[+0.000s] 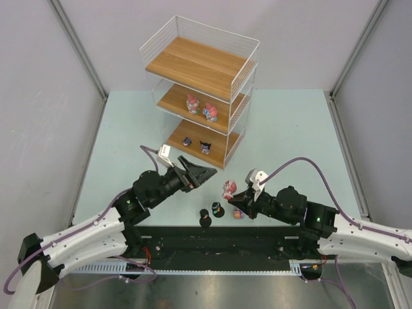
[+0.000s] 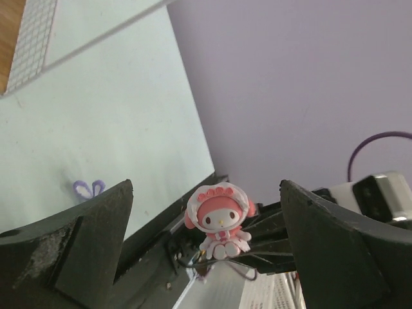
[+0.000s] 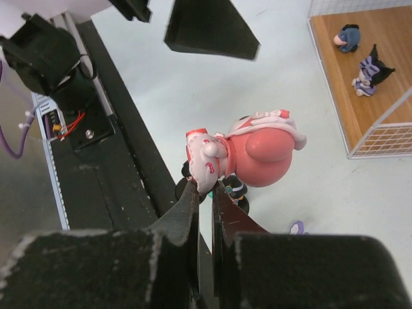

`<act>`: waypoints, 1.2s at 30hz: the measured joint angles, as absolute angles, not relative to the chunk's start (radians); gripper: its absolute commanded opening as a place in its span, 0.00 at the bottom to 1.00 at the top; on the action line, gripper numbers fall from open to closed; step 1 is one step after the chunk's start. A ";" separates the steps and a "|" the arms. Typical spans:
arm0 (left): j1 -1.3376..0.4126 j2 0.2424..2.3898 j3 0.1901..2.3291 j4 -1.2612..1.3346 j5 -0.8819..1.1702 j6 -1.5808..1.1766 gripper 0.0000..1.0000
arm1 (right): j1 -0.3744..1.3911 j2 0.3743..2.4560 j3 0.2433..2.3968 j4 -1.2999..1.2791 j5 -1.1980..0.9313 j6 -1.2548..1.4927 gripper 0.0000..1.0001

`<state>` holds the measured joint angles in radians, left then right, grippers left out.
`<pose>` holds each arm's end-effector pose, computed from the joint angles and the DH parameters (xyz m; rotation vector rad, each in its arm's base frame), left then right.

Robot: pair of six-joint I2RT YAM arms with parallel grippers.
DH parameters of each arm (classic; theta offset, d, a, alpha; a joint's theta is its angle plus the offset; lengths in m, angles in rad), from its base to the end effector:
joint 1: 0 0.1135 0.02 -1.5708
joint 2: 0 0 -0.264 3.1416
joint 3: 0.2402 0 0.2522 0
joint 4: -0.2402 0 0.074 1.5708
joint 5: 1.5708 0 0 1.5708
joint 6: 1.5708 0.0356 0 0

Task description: Place and organize the plastic toys onto the shelf

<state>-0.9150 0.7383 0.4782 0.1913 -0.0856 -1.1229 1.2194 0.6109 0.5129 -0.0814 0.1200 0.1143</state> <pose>0.1159 -0.1456 0.2786 -0.2671 1.8436 -1.4378 0.0594 0.1497 0.2812 -0.8815 1.6043 0.8579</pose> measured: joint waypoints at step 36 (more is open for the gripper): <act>-0.909 0.968 0.540 0.307 0.355 -1.077 1.00 | 1.364 0.706 0.602 -0.139 0.212 0.023 0.00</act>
<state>-0.9092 0.9680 0.5400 0.3065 0.3550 -1.0775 1.3643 0.7059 0.6018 -0.1394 0.2119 0.0231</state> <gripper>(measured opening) 0.996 0.062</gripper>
